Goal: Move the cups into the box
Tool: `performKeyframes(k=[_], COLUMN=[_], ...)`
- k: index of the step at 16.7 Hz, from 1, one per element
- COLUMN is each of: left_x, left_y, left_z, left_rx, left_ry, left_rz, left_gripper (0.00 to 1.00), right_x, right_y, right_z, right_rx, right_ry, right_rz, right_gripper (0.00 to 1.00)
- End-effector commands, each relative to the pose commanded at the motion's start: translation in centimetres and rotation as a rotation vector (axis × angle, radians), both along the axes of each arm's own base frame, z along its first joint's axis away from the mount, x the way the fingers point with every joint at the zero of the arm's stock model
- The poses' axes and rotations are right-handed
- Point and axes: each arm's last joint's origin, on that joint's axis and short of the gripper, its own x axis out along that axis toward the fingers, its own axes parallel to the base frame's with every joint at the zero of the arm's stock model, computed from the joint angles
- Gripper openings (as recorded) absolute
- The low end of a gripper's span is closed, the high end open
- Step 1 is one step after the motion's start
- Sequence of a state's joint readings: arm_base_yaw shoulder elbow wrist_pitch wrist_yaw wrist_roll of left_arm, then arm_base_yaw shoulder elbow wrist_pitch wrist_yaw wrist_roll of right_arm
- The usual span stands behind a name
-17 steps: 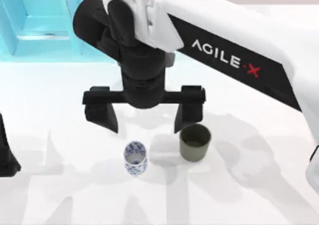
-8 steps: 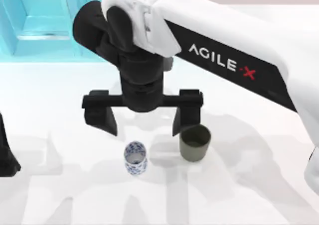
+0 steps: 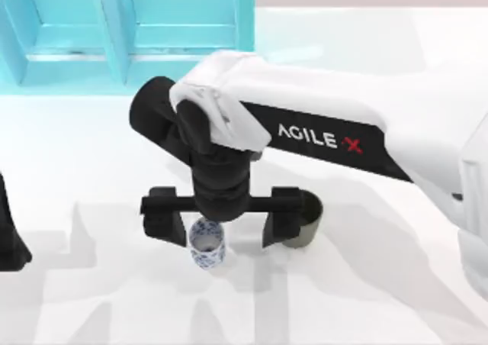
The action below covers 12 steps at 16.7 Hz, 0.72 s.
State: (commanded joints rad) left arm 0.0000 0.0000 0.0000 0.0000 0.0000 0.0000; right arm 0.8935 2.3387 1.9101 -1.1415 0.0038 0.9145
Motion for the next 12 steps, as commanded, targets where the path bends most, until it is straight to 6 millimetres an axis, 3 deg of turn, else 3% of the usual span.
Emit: performKeyframes(k=[5,12], left_x=[0.0,0.0], left_y=[0.0,0.0], left_z=[0.0,0.0], left_rx=[0.0,0.0], left_ry=[0.0,0.0], left_rz=[0.0,0.0], left_gripper=[1.0,1.0], right_x=[-0.07,-0.07], right_y=[-0.04,-0.04], right_z=[-0.45,-0.45], right_rx=[-0.001,-0.001], right_ry=[0.001,0.001], right_rz=[0.0,0.0], right_gripper=[1.0,0.47])
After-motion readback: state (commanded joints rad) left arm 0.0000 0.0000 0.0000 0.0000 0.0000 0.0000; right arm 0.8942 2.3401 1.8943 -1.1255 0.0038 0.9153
